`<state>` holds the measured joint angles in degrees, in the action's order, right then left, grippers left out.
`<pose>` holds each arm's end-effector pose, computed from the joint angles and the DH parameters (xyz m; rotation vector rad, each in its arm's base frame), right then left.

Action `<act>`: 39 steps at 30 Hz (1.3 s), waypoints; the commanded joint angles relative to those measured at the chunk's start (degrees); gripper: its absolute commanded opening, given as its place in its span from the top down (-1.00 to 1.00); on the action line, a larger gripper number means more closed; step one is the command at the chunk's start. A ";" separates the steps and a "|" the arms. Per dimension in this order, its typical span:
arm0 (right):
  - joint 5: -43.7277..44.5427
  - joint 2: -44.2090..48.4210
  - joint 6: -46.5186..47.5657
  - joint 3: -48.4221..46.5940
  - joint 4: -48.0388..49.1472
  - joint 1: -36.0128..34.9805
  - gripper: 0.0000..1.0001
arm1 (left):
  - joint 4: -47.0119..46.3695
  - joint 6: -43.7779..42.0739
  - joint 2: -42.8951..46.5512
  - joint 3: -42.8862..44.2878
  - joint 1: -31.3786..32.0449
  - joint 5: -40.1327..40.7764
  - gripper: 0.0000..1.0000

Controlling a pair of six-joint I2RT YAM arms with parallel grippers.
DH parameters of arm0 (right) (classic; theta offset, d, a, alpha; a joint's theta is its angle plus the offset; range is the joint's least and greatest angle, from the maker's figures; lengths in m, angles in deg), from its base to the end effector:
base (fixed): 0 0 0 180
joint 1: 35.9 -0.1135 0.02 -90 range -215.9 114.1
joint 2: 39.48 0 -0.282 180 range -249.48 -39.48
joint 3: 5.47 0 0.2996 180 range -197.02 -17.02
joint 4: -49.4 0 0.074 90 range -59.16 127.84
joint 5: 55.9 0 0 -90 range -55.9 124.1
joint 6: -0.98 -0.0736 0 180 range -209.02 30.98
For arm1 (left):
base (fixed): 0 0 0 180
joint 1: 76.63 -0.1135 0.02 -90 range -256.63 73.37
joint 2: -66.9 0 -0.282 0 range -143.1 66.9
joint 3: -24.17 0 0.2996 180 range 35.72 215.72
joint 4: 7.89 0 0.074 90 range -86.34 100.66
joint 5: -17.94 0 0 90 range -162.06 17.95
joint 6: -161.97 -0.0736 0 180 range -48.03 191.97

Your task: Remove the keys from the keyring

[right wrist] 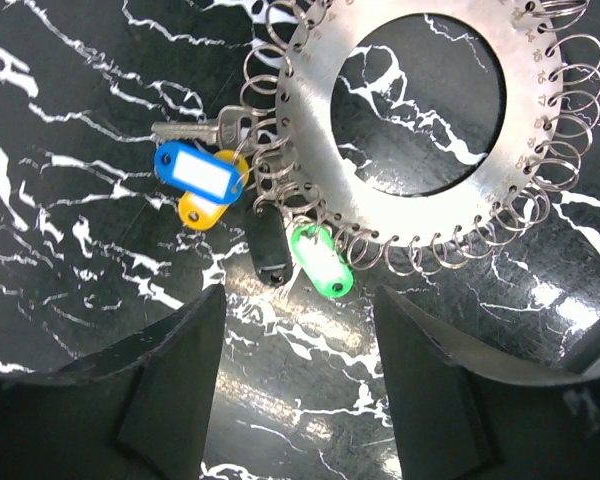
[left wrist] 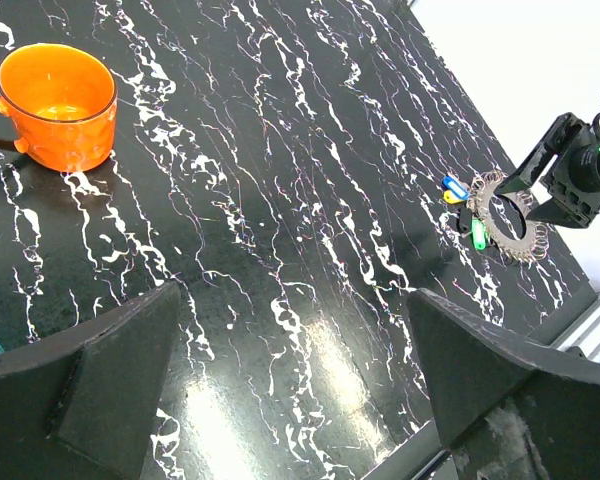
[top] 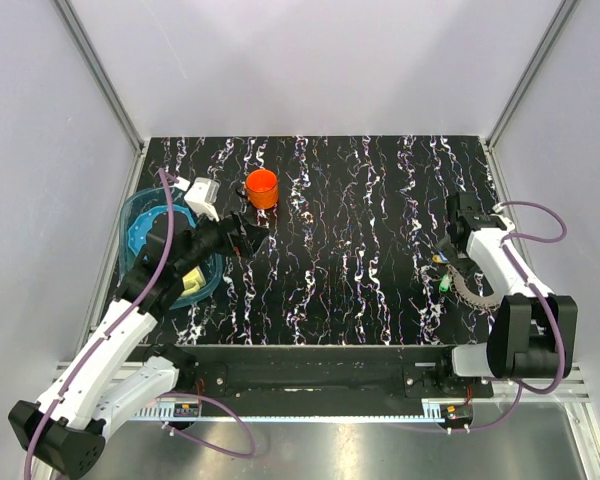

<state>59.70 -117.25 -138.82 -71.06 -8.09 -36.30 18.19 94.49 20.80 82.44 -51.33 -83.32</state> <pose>0.3021 -0.0297 0.1943 1.1898 2.3318 -0.3392 0.2282 -0.1238 0.3447 0.1897 1.8674 -0.7622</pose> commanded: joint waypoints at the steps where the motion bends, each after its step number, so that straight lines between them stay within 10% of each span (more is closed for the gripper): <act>1: -0.91 -2.02 -2.32 0.51 3.12 3.30 -0.27 | -1.61 0.41 -0.38 0.04 0.19 1.16 -0.98; 18: -9.25 -13.54 3.30 2.54 14.90 7.96 -0.04 | -1.34 0.24 -1.18 -0.13 0.54 2.56 -0.98; 31: -27.52 -16.44 14.73 3.15 22.98 7.70 1.00 | -1.34 -0.11 0.14 -0.05 0.54 3.09 -0.98; 39: -38.35 -18.81 19.65 1.49 27.92 -8.86 1.00 | -0.90 -0.20 0.84 0.30 0.63 3.97 -0.98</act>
<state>28.45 -133.12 -123.32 -67.85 18.60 -34.01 18.19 94.49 20.49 81.96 -50.96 -81.18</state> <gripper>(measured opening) 0.235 0.987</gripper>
